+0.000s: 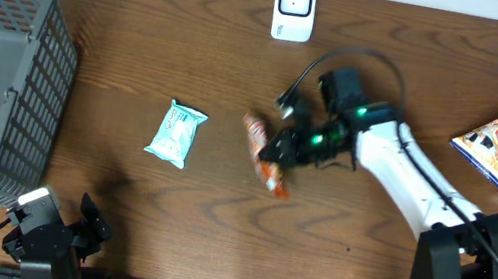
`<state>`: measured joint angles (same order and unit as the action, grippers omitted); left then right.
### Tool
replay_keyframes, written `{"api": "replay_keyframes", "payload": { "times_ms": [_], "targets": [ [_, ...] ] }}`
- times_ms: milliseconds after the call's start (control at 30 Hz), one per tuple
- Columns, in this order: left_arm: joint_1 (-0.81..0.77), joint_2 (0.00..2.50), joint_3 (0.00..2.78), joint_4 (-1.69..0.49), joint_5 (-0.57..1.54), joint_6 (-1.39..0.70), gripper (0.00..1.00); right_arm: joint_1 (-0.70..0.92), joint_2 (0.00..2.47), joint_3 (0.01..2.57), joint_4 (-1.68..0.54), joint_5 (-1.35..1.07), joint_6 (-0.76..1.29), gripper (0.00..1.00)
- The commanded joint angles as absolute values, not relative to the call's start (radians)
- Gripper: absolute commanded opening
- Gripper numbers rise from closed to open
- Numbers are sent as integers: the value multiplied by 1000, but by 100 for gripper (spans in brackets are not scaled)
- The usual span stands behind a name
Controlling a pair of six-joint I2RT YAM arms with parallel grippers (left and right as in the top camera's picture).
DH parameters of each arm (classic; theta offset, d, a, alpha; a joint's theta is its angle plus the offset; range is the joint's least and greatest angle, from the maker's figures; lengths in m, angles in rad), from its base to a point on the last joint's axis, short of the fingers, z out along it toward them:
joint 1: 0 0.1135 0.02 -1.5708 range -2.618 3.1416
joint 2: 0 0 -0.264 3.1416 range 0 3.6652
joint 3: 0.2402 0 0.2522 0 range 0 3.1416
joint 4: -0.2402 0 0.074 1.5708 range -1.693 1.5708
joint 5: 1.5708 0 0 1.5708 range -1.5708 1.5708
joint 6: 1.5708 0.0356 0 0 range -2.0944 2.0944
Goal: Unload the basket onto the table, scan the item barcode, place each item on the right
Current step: 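Lift the TOP bar and carry it up to the scanner, then carry the TOP bar to the right edge and release it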
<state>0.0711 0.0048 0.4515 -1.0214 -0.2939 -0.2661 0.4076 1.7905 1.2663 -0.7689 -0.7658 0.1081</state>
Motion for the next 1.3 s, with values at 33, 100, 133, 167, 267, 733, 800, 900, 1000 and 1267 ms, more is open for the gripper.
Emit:
{"api": "replay_keyframes", "payload": {
  "times_ms": [33, 100, 133, 167, 267, 733, 800, 900, 1000, 1267],
  "targets": [
    [73, 4, 461, -1022, -303, -275, 97, 374, 1776, 1393, -731, -403, 168, 1],
    [73, 4, 461, -1022, -303, -275, 97, 368, 1795, 1451, -722, -374, 167, 1],
    [73, 4, 461, -1022, -303, -275, 97, 366, 1811, 1483, -721, -363, 167, 1],
    [73, 4, 461, -1022, -303, -275, 97, 364, 1834, 1520, -722, -349, 167, 1],
    [73, 4, 461, -1022, -303, -275, 97, 356, 1937, 1662, -734, -323, 167, 1],
    [73, 4, 461, -1022, -303, -275, 97, 326, 2564, 2504, -837, -156, 237, 1],
    [73, 4, 461, -1022, -303, -275, 97, 325, 2611, 2548, -825, -156, 253, 1],
    [73, 4, 461, -1022, -303, -275, 97, 326, 2636, 2555, -812, -156, 258, 1],
    [73, 4, 461, -1022, -303, -275, 97, 327, 2636, 2556, -813, -155, 257, 1],
    [73, 4, 461, -1022, -303, -275, 97, 300, 2535, 2601, -1098, -4, 258, 1]
  ]
}}
